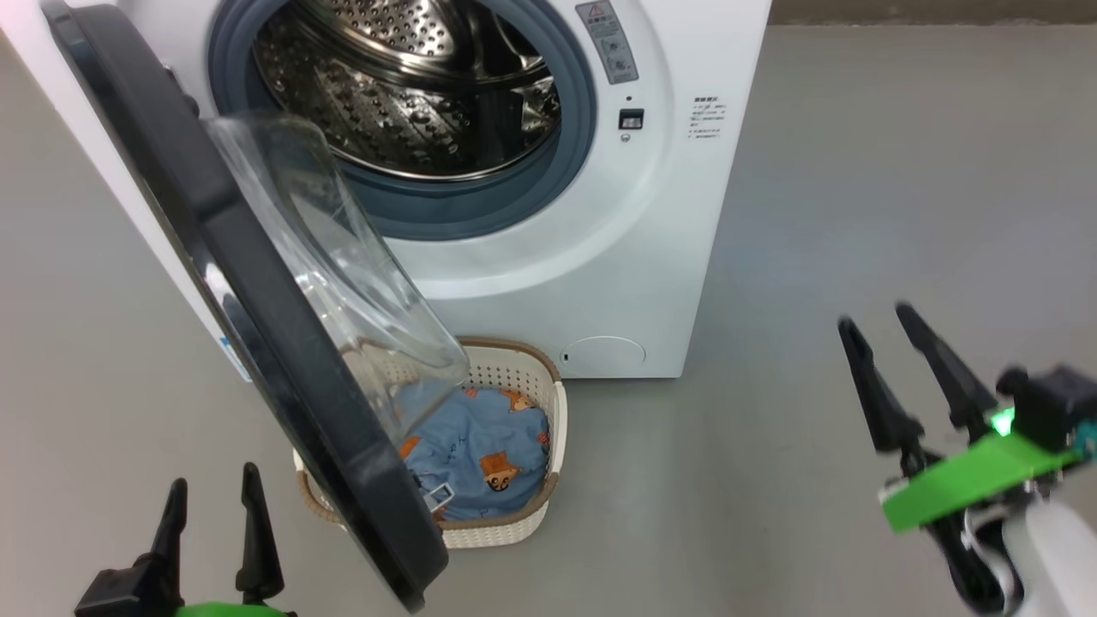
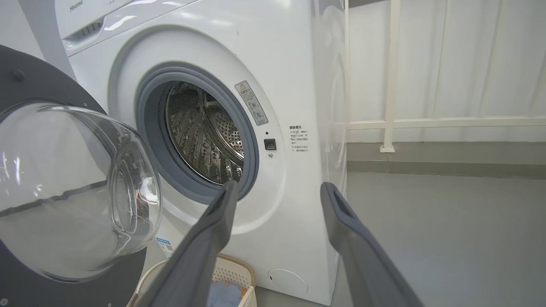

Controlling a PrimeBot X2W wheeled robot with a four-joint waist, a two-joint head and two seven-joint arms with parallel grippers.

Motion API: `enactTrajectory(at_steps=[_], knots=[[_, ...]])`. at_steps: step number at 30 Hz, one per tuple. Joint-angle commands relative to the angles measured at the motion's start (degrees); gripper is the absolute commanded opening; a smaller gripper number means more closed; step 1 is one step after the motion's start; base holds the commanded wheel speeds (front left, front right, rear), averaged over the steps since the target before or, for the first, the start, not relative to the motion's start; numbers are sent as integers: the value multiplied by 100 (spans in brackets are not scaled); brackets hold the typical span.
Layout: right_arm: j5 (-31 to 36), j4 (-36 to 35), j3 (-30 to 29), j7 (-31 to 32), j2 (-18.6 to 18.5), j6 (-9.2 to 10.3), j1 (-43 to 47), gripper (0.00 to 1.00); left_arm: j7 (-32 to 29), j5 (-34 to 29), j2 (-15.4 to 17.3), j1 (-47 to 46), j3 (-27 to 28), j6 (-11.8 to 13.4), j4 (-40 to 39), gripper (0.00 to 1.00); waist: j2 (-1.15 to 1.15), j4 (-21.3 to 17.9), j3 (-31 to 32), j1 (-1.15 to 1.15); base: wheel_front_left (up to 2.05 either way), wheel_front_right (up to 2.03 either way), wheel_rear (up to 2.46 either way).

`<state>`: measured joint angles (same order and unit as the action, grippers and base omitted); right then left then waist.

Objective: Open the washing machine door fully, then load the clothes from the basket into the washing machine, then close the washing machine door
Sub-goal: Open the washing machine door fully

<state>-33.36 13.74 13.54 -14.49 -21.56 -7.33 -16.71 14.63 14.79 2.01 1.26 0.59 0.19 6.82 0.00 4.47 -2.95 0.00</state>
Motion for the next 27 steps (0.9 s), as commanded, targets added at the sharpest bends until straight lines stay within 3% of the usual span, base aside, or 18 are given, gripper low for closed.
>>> enactTrajectory(at_steps=[1,7,14,27], knots=[[261,-262,-143,-50,95,-16,244,100,37,-84,87,-47,225,-9,-150,100,0,-51,52,0,0,0,0],[1156,-714,-1142,-50,632,-16,1016,100,37,-109,87,-21,271,-38,-181,100,0,-127,63,0,0,0,0],[1791,-921,-1731,-51,1087,-16,1550,100,37,-89,87,4,266,-61,-175,100,0,-126,131,0,0,0,0],[2226,-1031,-2207,-51,1569,-16,1984,100,37,-19,87,13,202,-89,-114,100,0,-12,269,0,0,0,0]])
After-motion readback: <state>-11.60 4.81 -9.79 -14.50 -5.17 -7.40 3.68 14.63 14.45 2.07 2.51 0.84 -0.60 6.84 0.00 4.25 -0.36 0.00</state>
